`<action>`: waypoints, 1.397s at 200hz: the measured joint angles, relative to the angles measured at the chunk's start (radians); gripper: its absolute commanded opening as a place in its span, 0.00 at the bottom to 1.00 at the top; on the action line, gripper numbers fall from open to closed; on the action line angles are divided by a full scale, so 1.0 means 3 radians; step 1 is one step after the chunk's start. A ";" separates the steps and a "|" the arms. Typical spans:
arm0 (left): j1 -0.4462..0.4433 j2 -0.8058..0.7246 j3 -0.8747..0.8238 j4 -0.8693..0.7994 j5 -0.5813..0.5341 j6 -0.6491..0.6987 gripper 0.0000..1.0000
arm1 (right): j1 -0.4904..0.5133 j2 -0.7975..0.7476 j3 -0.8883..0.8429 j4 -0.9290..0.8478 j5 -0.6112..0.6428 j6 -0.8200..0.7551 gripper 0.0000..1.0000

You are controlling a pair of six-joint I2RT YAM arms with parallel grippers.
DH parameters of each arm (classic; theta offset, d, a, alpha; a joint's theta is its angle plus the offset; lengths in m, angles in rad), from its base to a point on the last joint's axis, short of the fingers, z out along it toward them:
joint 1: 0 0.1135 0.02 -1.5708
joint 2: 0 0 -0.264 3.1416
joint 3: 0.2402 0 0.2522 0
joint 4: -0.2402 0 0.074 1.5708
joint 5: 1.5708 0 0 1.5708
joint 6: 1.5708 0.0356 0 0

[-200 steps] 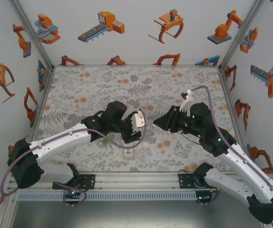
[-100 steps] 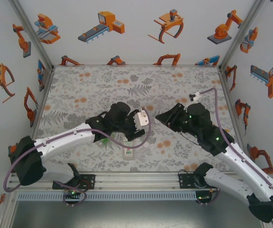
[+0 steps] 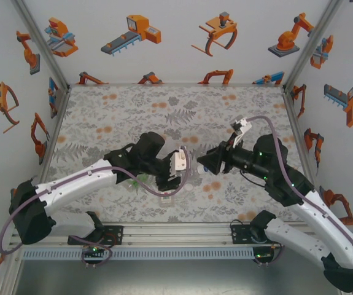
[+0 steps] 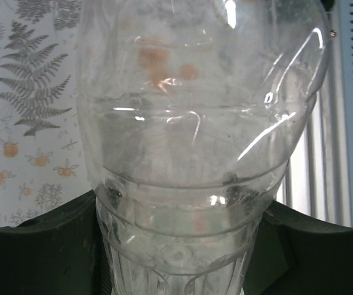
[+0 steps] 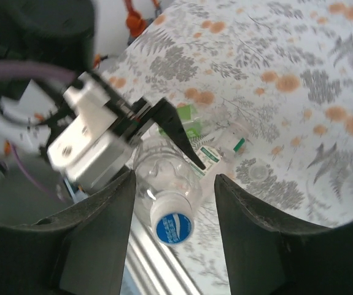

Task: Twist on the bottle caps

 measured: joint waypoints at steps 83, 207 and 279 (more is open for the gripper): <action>0.0001 -0.0114 0.0062 -0.0472 0.0399 0.0217 0.00 | 0.0004 -0.0268 -0.0121 -0.0098 -0.1218 -0.1645 0.59; 0.0027 -0.0114 0.0062 -0.0468 0.0389 0.0197 0.00 | 0.0004 -0.0100 -0.0374 -0.0029 -0.1432 -0.1788 0.44; 0.0042 -0.0074 0.0064 -0.0472 0.0388 0.0207 0.00 | 0.0004 -0.0103 -0.0374 0.0006 -0.1410 -0.1785 0.41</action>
